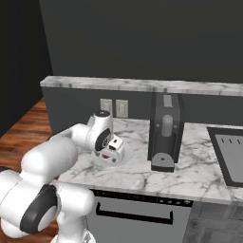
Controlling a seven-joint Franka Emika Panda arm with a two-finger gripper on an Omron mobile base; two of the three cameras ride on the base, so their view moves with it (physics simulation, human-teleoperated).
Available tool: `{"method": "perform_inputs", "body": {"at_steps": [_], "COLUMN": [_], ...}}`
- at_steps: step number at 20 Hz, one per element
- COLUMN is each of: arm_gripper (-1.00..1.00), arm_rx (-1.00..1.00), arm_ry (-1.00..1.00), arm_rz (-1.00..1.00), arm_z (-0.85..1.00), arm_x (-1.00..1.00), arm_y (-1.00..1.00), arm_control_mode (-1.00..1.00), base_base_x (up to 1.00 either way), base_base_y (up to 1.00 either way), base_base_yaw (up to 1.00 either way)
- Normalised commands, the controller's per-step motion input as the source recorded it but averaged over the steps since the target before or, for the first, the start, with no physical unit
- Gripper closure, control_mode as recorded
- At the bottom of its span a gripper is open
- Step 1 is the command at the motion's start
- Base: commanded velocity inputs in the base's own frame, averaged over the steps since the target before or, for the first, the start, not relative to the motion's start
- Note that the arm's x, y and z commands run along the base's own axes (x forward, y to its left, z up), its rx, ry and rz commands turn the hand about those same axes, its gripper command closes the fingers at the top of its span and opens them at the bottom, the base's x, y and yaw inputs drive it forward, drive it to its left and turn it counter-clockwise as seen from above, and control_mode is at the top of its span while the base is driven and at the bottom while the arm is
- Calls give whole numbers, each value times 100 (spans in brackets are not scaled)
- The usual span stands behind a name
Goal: Pick up the knife from the drawer and place it on the cutting board. Then place the meat from the plate to the cutting board.
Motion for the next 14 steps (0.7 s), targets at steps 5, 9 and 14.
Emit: {"method": "perform_inputs", "body": {"at_steps": [5,9,14], "arm_gripper": [-100,-100,-100], "arm_rx": [0,0,0], "arm_ry": [0,0,0], "arm_rz": [-11,-14,-13], "arm_z": [0,-5,-15], "arm_x": [44,39,38], "arm_y": [-4,0,9], "arm_control_mode": [-100,-100,-100], "base_base_x": [0,0,0], "base_base_y": [0,0,0], "base_base_yaw": [0,0,0]}}
